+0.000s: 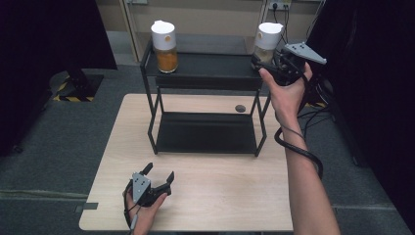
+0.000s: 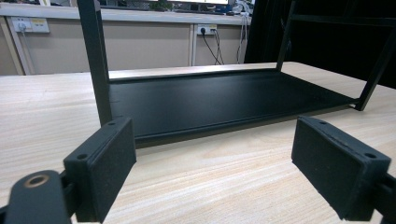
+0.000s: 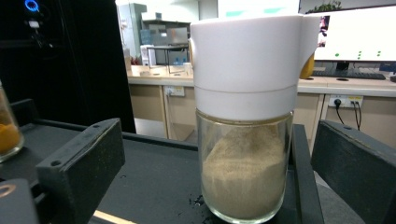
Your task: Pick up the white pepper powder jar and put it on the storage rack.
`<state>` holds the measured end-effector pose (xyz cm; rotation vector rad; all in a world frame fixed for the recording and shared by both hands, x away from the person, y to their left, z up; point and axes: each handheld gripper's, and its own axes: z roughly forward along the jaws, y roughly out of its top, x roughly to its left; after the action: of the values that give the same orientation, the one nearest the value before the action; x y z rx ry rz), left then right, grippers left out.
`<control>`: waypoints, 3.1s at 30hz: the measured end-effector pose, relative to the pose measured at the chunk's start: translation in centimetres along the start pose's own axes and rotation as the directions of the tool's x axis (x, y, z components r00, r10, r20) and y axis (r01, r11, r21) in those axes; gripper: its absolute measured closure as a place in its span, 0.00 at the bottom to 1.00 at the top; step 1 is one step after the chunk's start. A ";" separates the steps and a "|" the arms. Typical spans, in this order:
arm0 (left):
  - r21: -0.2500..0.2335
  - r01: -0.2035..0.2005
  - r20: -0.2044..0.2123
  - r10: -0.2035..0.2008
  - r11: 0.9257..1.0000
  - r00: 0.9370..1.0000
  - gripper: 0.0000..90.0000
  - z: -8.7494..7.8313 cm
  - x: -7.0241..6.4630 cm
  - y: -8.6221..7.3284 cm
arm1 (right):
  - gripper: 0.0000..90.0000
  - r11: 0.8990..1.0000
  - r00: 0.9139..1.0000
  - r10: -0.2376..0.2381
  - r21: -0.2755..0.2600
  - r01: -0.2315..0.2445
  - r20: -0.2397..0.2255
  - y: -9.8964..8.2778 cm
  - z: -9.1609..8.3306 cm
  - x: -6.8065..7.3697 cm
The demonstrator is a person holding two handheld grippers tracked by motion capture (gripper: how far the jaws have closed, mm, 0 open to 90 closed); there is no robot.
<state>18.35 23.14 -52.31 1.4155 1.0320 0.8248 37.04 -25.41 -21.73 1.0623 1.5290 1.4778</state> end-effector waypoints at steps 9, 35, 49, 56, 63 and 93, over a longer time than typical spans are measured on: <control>0.000 -0.001 0.000 0.001 1.000 1.000 0.15 0.0 0.0 0.0 | 0.03 1.000 1.000 -0.010 -0.011 0.010 -0.018 -1.1 -1.2 0.1; 0.002 0.004 0.000 -0.004 1.000 1.000 0.15 0.0 0.0 0.0 | 0.03 0.999 0.995 -0.046 -0.001 0.046 -0.090 -4.0 -3.9 1.3; 0.001 -0.001 -0.001 0.001 1.000 1.000 0.15 0.0 -0.1 0.0 | 0.03 0.999 0.993 -0.036 0.011 0.038 -0.110 -6.2 -5.0 1.6; 0.000 -0.002 -0.002 0.002 1.000 1.000 0.15 0.0 -0.1 0.0 | 0.03 0.999 0.993 -0.035 0.021 0.038 -0.115 -7.3 -5.6 1.6; -0.001 -0.004 -0.002 0.004 1.000 1.000 0.15 0.0 -0.2 0.0 | 0.03 0.999 0.992 -0.033 0.029 0.037 -0.119 -8.3 -6.3 1.5; -0.002 -0.004 -0.002 0.004 1.000 1.000 0.15 0.0 -0.2 0.0 | 0.03 0.996 0.992 -0.003 0.091 0.015 -0.126 -13.1 -8.3 0.8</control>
<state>18.31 22.93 -52.33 1.4160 1.0296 0.8304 28.22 -27.67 -34.28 1.0300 1.7020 1.5056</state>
